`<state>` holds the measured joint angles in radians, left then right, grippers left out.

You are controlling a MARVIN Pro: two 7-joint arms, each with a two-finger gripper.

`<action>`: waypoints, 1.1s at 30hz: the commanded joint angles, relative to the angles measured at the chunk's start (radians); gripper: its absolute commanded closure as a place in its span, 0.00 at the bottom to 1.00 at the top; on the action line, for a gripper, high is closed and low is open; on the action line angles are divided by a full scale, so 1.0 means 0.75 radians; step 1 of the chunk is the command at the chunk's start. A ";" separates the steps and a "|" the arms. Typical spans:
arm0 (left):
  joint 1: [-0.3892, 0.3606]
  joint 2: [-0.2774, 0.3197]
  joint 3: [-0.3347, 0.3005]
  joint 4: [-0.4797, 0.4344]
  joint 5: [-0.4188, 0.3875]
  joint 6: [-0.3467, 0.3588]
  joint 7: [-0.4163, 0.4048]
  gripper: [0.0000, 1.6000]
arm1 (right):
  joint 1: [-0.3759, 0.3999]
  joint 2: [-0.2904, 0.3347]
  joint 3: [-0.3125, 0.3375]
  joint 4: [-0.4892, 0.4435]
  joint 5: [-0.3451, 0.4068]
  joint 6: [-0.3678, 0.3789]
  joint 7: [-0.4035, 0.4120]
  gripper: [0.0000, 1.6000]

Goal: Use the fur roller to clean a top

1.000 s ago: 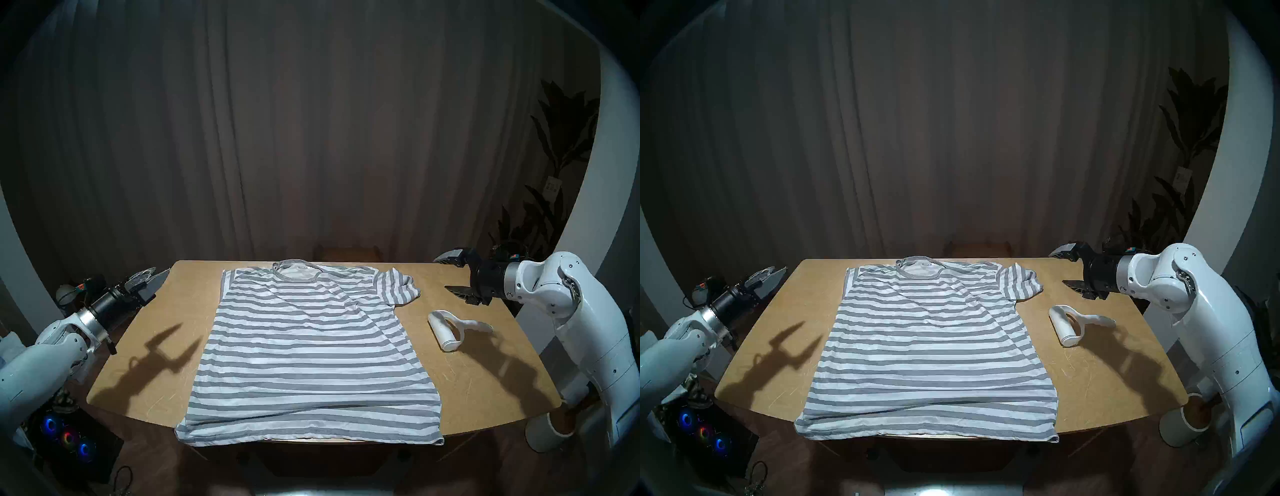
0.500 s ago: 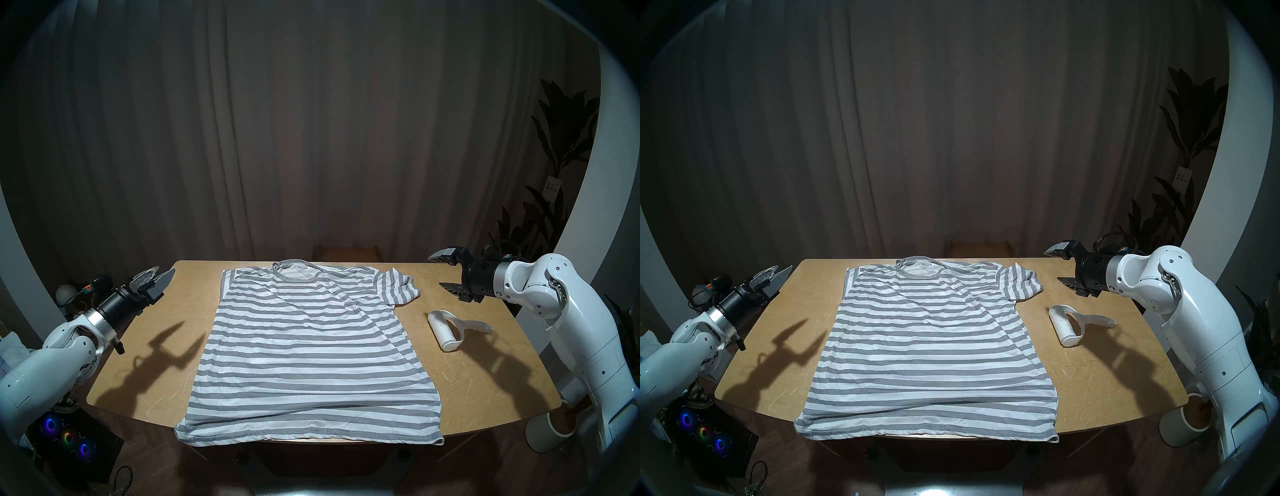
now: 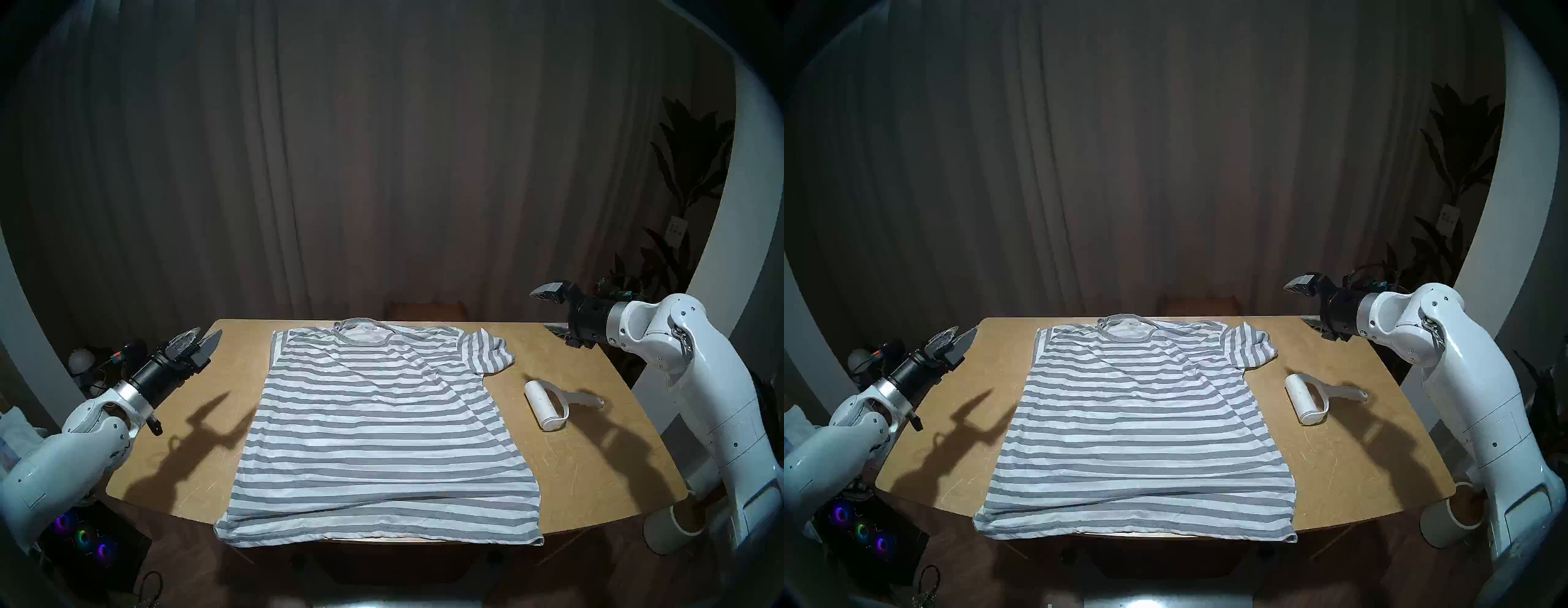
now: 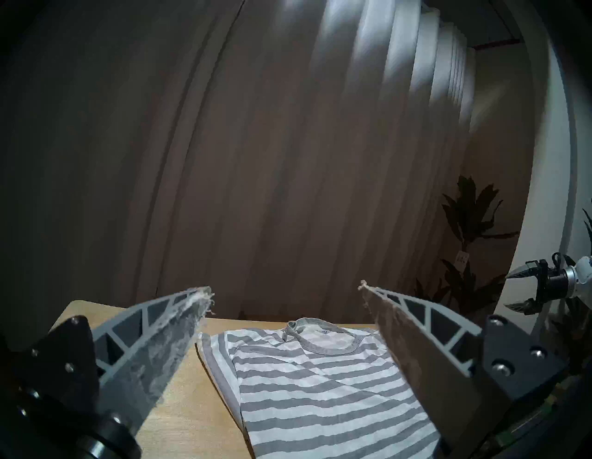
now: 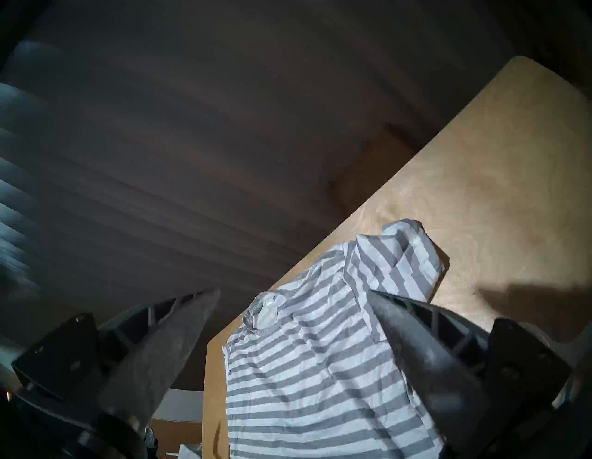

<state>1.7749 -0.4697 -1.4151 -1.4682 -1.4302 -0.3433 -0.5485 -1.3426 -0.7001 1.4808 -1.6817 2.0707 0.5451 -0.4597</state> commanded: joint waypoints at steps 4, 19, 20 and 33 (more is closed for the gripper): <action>-0.058 -0.025 0.000 -0.027 0.047 -0.032 0.069 0.00 | 0.083 -0.001 -0.019 0.051 -0.089 0.000 0.041 0.00; -0.094 -0.065 0.012 -0.020 0.125 -0.049 0.197 0.00 | 0.156 -0.017 -0.088 0.152 -0.227 0.002 0.083 0.00; -0.095 -0.067 0.013 -0.020 0.129 -0.049 0.203 0.00 | 0.159 -0.017 -0.093 0.157 -0.234 0.002 0.084 0.00; -0.132 -0.104 0.029 -0.022 0.206 -0.062 0.315 0.00 | 0.234 -0.052 -0.192 0.241 -0.370 -0.015 0.112 0.00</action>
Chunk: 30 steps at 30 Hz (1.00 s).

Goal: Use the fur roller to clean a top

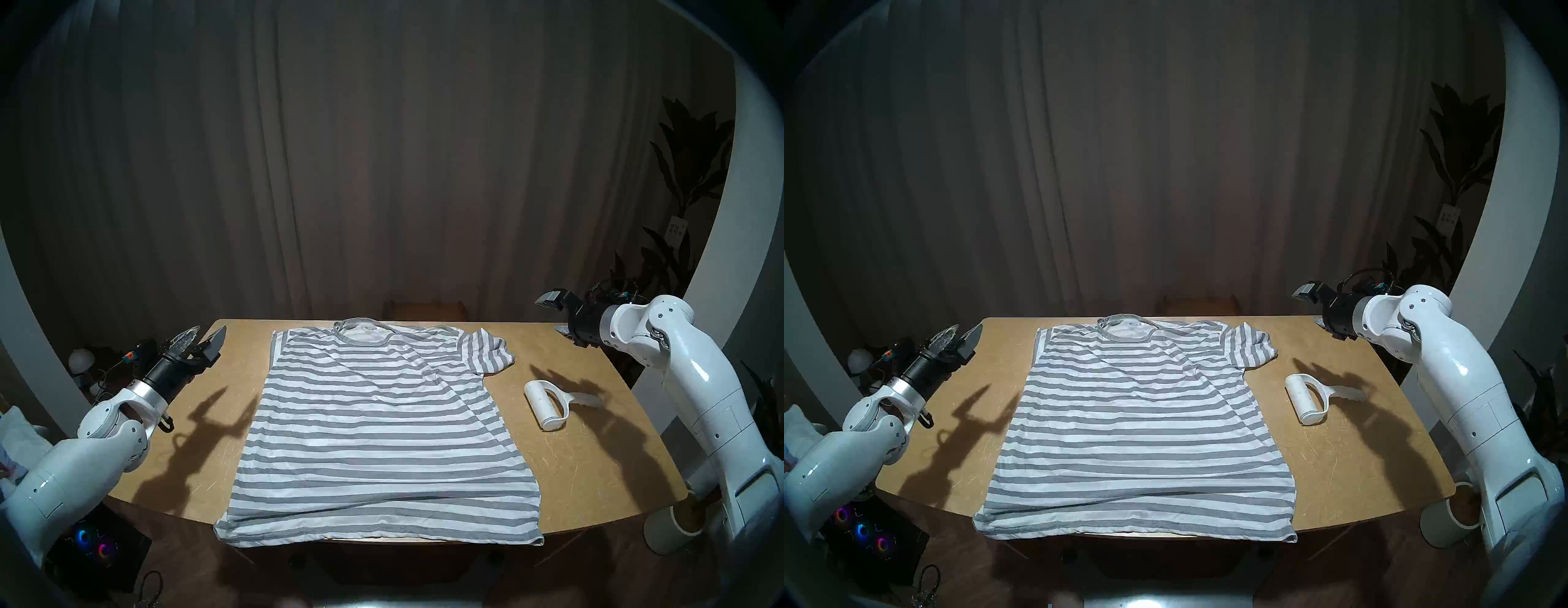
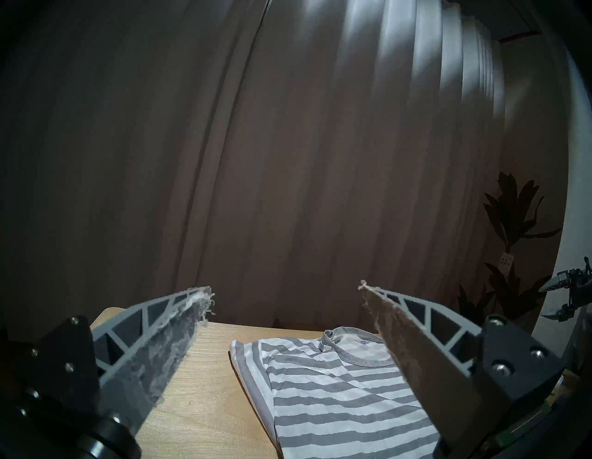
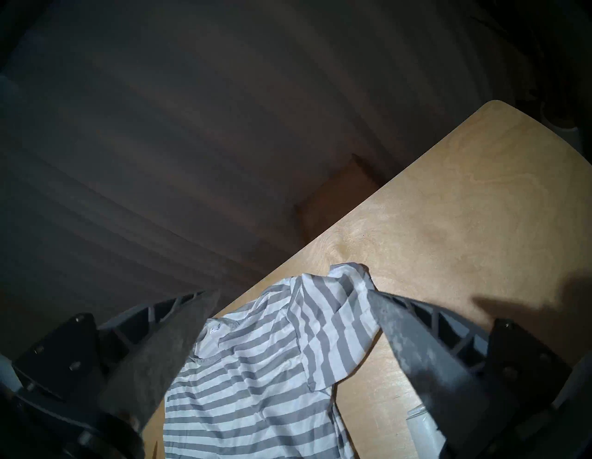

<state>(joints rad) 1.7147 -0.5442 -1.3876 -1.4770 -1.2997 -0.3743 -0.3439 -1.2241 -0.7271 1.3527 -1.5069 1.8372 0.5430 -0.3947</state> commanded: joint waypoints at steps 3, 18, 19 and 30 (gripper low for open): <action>-0.060 -0.015 -0.003 -0.010 0.051 -0.022 0.070 0.00 | 0.096 -0.024 -0.046 0.027 -0.093 -0.016 0.033 0.00; -0.075 -0.048 0.017 -0.009 0.115 -0.018 0.155 0.00 | 0.175 0.043 -0.124 0.055 -0.288 -0.008 0.044 0.00; -0.076 -0.050 0.018 -0.009 0.118 -0.018 0.159 0.00 | 0.177 0.046 -0.127 0.057 -0.297 -0.008 0.045 0.00; -0.088 -0.063 0.023 -0.002 0.164 -0.017 0.223 0.00 | 0.206 0.070 -0.188 0.075 -0.447 -0.018 0.059 0.00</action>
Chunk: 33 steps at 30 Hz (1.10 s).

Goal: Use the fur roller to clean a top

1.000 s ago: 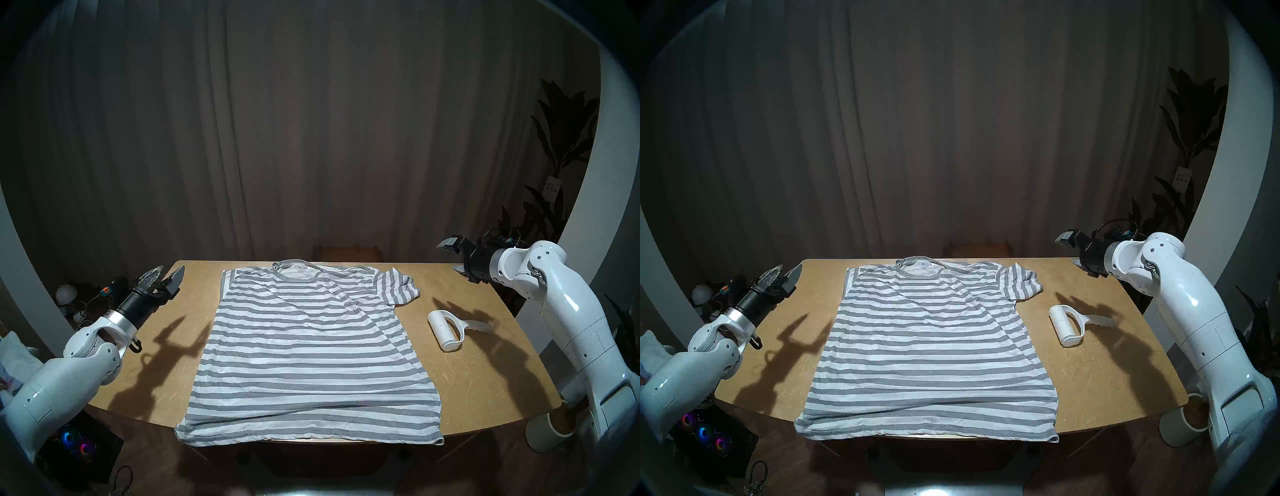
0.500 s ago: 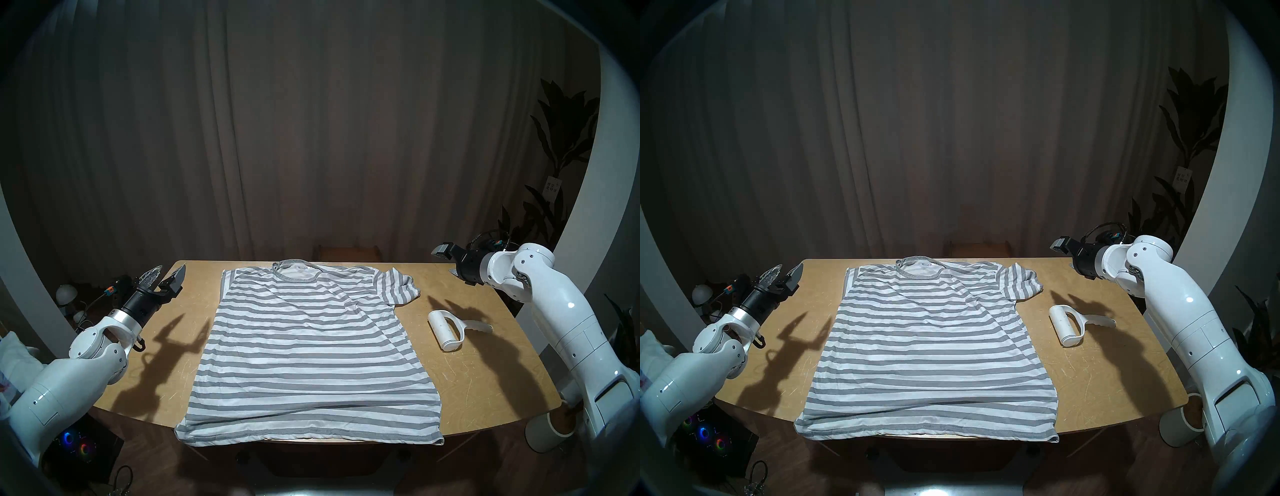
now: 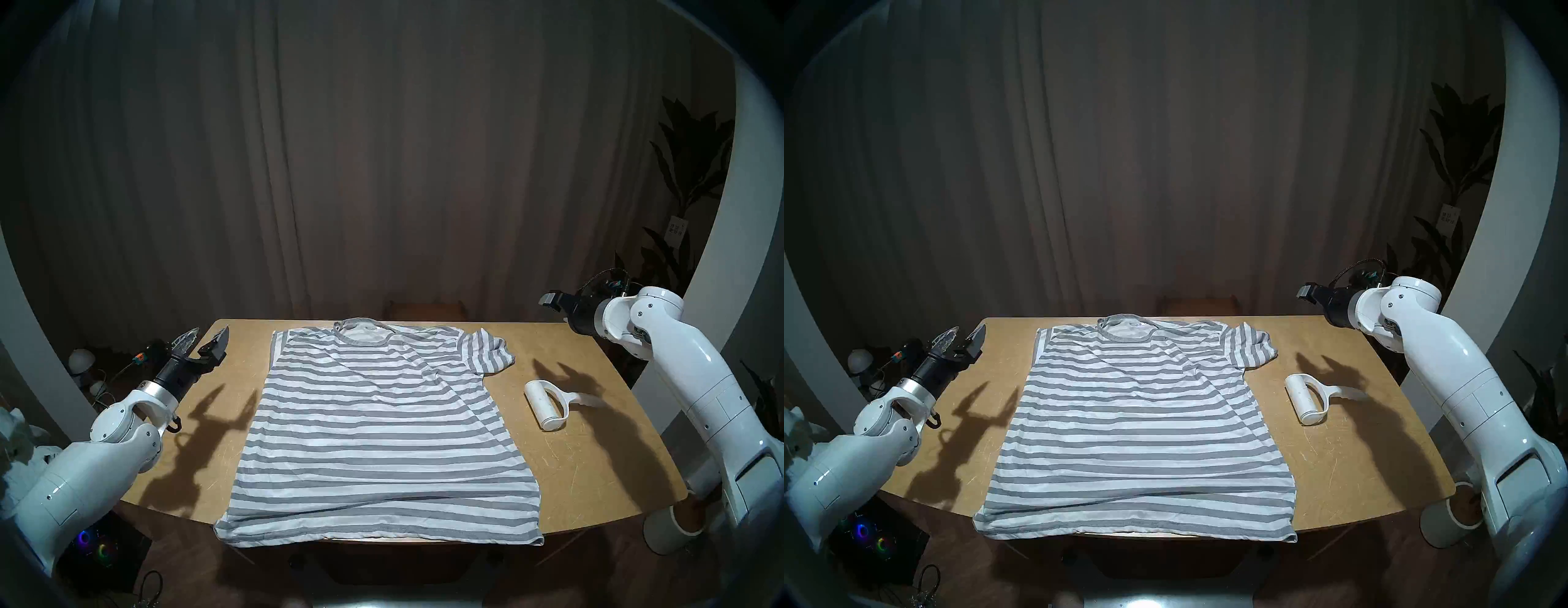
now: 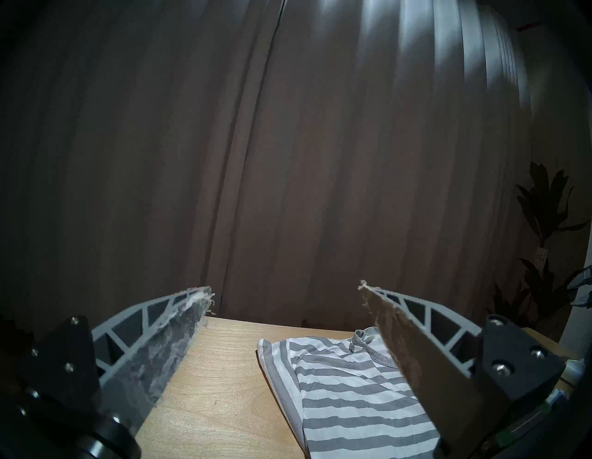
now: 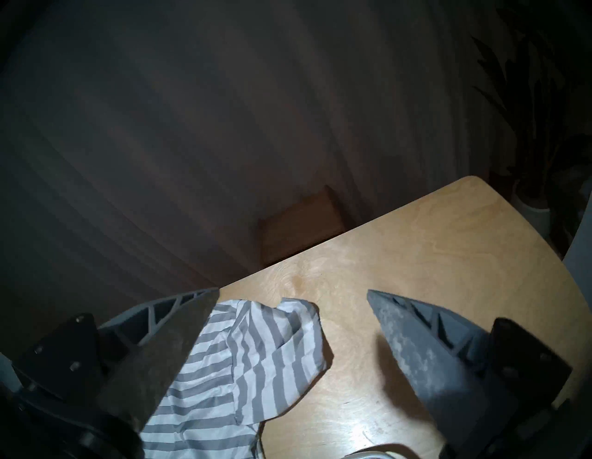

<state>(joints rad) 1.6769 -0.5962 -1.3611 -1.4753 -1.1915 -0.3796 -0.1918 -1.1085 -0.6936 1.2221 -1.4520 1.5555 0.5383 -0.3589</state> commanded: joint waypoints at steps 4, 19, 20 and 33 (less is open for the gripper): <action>-0.040 0.004 -0.010 -0.004 0.036 -0.009 0.043 0.00 | 0.064 0.036 -0.042 0.009 -0.132 -0.017 0.013 0.00; -0.059 -0.001 0.009 -0.010 0.104 -0.008 0.129 0.00 | 0.126 0.036 -0.163 0.012 -0.338 -0.038 0.042 0.00; -0.061 -0.002 0.010 -0.011 0.109 -0.008 0.135 0.00 | 0.131 0.036 -0.173 0.012 -0.354 -0.040 0.045 0.00; -0.072 -0.013 0.039 -0.021 0.162 -0.005 0.196 0.00 | 0.203 0.056 -0.247 0.021 -0.526 -0.076 0.076 0.00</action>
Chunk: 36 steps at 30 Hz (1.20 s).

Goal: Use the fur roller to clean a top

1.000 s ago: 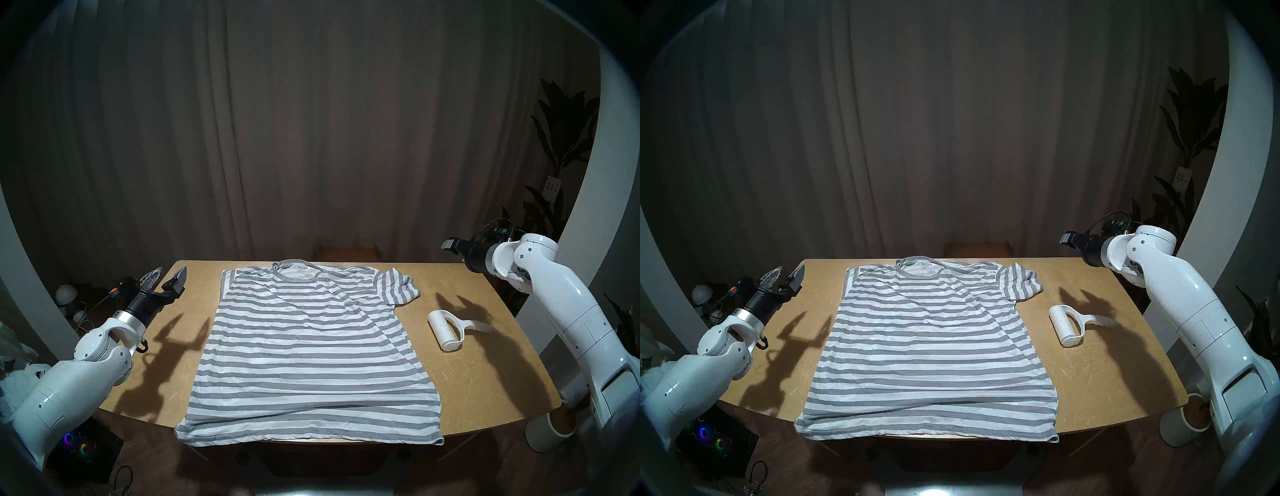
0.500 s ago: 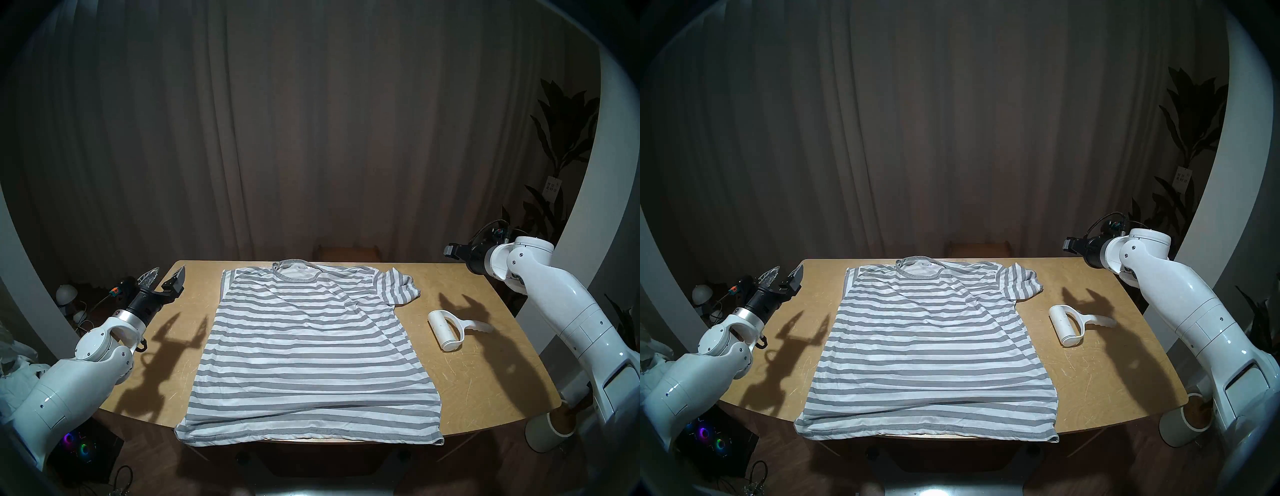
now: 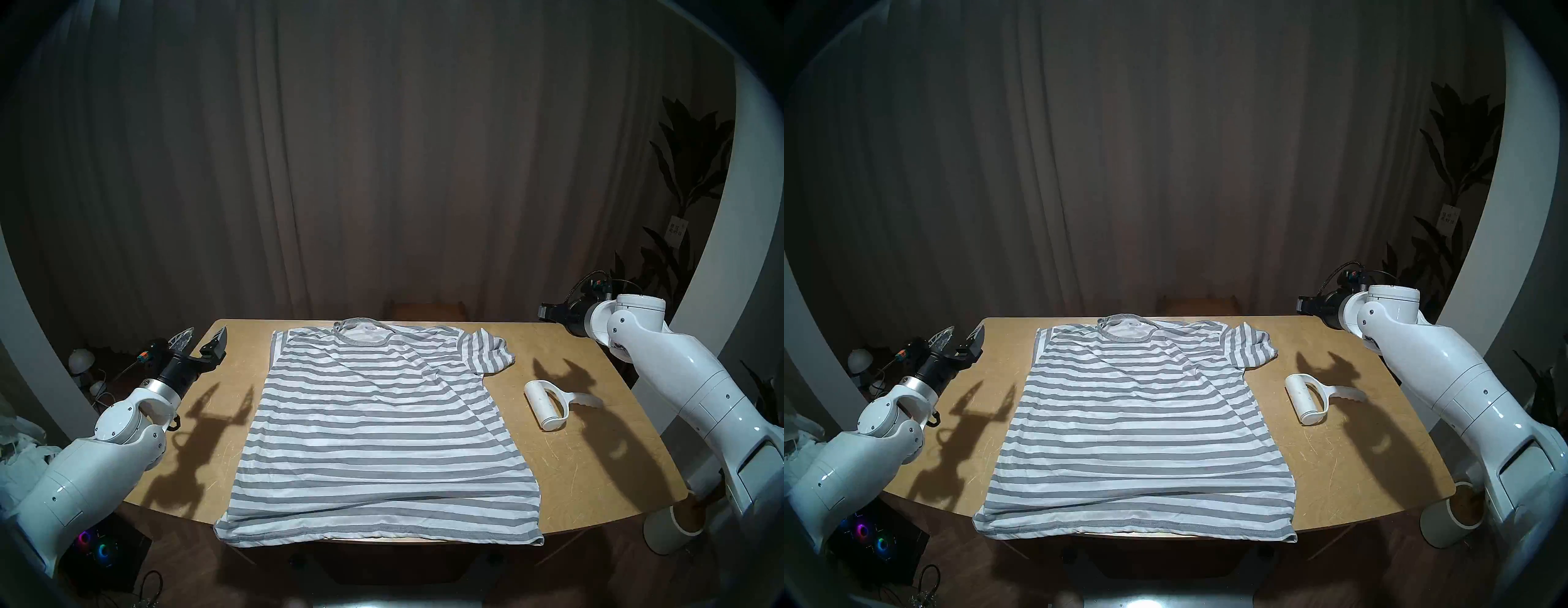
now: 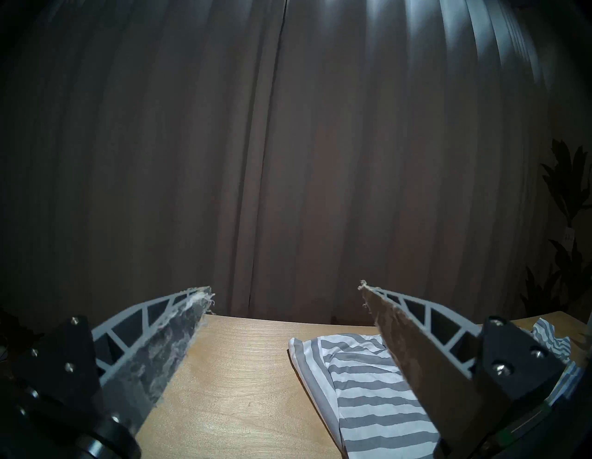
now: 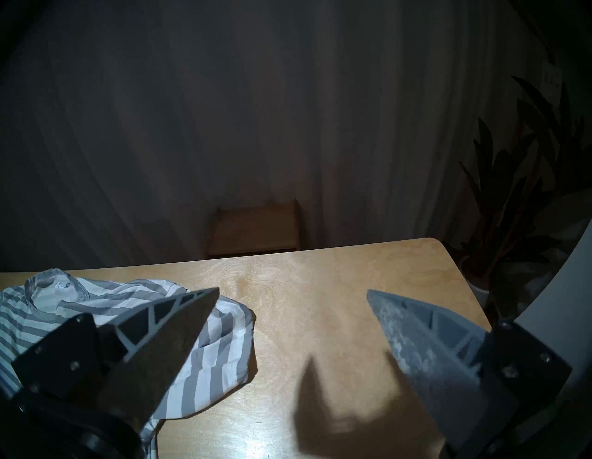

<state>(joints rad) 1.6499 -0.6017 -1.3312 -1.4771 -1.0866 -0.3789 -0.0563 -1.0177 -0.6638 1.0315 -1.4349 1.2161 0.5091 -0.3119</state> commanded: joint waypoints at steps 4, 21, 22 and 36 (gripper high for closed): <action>-0.039 -0.011 0.010 -0.021 0.037 -0.005 0.031 0.00 | 0.110 0.016 0.001 -0.001 -0.116 -0.053 0.024 0.00; -0.053 -0.042 0.051 -0.027 0.099 -0.001 0.099 0.00 | 0.163 -0.032 -0.041 0.036 -0.271 -0.151 0.096 0.00; -0.054 -0.044 0.053 -0.027 0.102 -0.001 0.103 0.00 | 0.164 -0.034 -0.044 0.040 -0.278 -0.155 0.100 0.00; -0.073 -0.063 0.064 -0.020 0.146 0.002 0.159 0.00 | 0.187 -0.096 -0.082 0.139 -0.364 -0.260 0.187 0.00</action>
<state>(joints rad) 1.6246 -0.6500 -1.2762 -1.4846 -0.9910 -0.3757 0.0539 -0.9094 -0.7124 0.9750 -1.3431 0.9721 0.3653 -0.1963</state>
